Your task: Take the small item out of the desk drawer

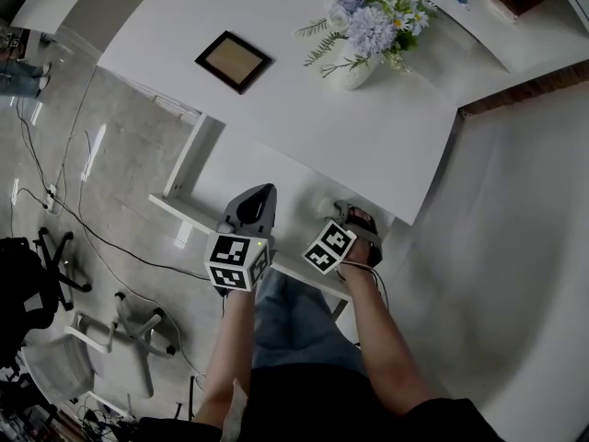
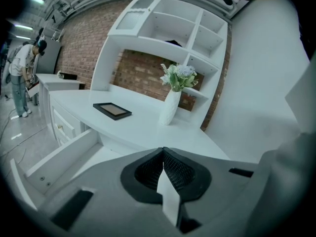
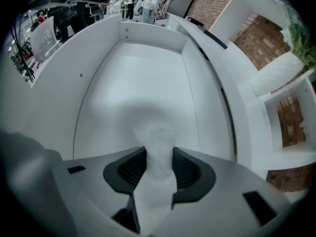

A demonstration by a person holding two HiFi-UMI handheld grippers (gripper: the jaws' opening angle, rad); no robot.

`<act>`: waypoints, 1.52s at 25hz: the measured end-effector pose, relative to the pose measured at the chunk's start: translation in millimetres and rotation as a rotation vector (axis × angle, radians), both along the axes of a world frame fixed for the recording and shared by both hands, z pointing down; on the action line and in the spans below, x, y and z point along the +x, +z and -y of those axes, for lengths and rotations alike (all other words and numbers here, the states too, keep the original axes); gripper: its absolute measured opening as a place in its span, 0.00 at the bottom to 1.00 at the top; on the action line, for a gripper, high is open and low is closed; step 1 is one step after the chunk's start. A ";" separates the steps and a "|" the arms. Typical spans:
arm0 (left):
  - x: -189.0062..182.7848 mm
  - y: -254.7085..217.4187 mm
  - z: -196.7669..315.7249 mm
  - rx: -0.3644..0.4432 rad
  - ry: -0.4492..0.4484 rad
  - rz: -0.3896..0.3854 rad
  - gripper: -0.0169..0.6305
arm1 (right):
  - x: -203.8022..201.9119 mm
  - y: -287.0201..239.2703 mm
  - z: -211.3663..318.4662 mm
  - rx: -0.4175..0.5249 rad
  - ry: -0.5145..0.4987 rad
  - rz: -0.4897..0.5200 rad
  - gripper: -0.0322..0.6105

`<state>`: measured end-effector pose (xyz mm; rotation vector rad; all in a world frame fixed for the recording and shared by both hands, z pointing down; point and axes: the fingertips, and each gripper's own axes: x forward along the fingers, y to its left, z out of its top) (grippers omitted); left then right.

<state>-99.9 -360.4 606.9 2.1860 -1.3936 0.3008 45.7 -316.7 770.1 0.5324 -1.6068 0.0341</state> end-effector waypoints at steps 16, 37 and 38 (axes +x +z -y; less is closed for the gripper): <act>2.5 -107.0 22.8 0.220 0.026 0.041 0.04 | 1.7 -204.8 53.9 0.366 0.416 0.801 0.29; 21.4 -216.4 26.9 0.477 0.080 0.069 0.04 | 93.7 -362.1 51.7 0.799 0.662 1.292 0.29; 21.0 -215.7 25.5 0.476 0.081 0.071 0.04 | 96.0 -363.7 50.3 0.812 0.664 1.290 0.29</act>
